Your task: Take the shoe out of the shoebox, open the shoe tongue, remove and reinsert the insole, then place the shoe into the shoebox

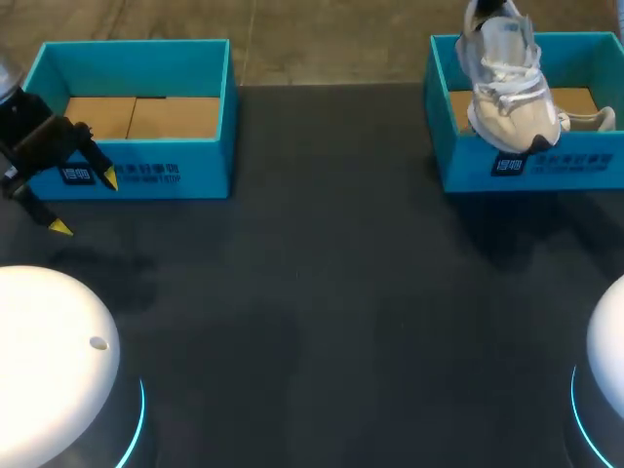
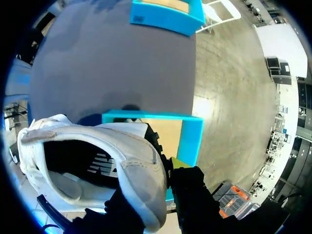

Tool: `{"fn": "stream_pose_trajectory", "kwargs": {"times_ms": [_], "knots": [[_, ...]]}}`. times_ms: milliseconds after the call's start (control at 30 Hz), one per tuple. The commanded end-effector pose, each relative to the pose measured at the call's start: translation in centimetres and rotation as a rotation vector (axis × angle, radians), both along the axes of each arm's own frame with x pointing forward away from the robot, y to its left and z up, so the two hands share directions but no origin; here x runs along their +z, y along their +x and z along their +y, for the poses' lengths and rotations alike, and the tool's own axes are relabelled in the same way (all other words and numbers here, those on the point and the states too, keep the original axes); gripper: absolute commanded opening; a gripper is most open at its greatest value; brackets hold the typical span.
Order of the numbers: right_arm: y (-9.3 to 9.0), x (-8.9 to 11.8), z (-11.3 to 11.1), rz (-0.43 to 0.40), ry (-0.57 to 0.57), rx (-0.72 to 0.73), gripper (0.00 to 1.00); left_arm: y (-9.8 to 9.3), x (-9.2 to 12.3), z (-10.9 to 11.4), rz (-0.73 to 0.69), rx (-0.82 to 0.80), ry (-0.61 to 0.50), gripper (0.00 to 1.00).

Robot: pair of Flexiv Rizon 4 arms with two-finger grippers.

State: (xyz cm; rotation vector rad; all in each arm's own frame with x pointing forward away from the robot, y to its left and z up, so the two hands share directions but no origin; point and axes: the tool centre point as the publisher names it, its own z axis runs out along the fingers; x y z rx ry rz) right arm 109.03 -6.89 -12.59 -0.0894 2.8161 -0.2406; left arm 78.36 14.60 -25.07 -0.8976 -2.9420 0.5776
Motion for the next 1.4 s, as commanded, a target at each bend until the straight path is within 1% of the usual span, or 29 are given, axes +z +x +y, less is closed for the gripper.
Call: {"fn": "stream_pose_trajectory", "kwargs": {"times_ms": [33,867,967,1033,1133,1167,1233,1267,1400], "knots": [[1.0,0.4,0.3,0.051,-0.005,-0.009,0.0,-0.1,0.0,0.0,-0.001,0.001,0.004,1.0],[1.0,0.4,0.3,0.051,-0.005,-0.009,0.0,-0.1,0.0,0.0,-0.001,0.001,0.004,1.0],[1.9,0.5,-1.1,0.032,-0.006,-0.032,0.0,-0.1,0.0,0.0,-0.001,0.001,0.004,1.0],[2.6,0.5,-2.2,0.02,0.018,-0.044,0.0,-0.1,0.0,0.0,-0.001,0.001,0.004,1.0],[3.8,0.2,-3.7,0.015,0.039,-0.052,0.0,-0.1,0.0,0.0,-0.001,0.001,0.004,1.0],[4.2,0.0,-4.0,0.021,0.025,-0.058,0.0,-0.1,0.0,0.0,-0.001,0.001,0.004,1.0],[4.9,-0.3,-4.8,0.018,0.038,-0.058,0.0,-0.1,0.0,0.0,-0.001,0.001,0.004,1.0],[5.4,-0.5,-5.0,0.023,0.014,-0.064,0.0,-0.1,0.0,0.0,-0.001,0.001,0.004,1.0],[6.8,-1.5,-5.8,0.031,0.006,-0.057,0.0,-0.1,0.0,0.0,-0.001,0.001,0.004,1.0]]}}
